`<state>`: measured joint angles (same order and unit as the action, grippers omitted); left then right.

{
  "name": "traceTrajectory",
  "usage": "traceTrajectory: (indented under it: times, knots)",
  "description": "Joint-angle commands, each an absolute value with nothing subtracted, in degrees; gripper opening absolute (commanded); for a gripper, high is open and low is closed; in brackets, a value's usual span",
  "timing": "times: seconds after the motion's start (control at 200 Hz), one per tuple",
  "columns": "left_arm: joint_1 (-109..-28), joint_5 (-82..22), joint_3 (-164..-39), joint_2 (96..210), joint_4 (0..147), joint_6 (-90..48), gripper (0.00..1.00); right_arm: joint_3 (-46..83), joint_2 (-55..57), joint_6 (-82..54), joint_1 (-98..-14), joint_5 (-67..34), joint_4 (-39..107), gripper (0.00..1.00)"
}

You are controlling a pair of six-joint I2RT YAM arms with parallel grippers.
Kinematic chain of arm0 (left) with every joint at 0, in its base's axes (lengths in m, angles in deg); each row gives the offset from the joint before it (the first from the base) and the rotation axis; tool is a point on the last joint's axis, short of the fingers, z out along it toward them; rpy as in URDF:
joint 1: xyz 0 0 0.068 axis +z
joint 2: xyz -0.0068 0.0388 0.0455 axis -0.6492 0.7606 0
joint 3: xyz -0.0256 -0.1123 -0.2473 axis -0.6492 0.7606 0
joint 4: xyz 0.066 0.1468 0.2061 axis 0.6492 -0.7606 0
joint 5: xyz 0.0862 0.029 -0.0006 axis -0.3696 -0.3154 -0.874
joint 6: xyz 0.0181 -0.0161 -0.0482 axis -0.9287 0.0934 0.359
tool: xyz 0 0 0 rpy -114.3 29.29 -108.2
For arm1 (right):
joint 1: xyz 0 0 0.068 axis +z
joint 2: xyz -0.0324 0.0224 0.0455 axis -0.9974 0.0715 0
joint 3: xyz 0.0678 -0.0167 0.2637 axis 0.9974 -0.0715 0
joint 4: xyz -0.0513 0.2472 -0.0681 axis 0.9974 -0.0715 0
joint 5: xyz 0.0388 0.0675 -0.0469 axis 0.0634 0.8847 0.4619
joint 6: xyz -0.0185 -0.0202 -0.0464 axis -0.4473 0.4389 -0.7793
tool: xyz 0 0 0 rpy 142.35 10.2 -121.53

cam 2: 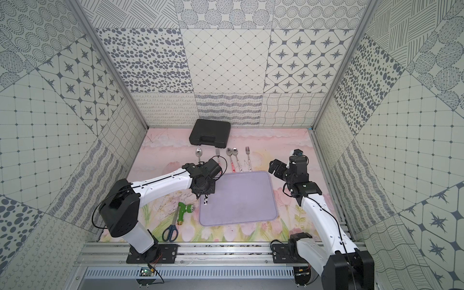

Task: Set the spoon and fork side by side
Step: Place the fork on the tray.

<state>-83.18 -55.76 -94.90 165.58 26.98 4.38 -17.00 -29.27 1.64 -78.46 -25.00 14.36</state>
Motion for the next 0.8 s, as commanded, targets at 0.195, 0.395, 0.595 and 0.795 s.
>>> traceTrajectory:
  times: [0.195,0.395,0.595,0.795]
  knots:
    - [-90.1,-59.9,-89.9,164.3,23.0,16.5,0.00,-17.5,-29.6,0.8,-78.2,-25.9,14.9,0.97]
    - [-92.0,-60.5,-87.5,164.2,22.9,20.2,0.00,-17.6,-29.5,0.7,-78.2,-25.9,14.9,0.97]
    - [-94.0,-60.5,-86.0,164.1,23.2,22.1,0.00,-17.7,-29.5,0.7,-78.2,-26.0,14.9,0.97]
    - [-95.0,-60.2,-85.6,165.4,23.9,22.6,0.00,-17.8,-29.5,0.8,-78.2,-26.2,14.9,0.97]
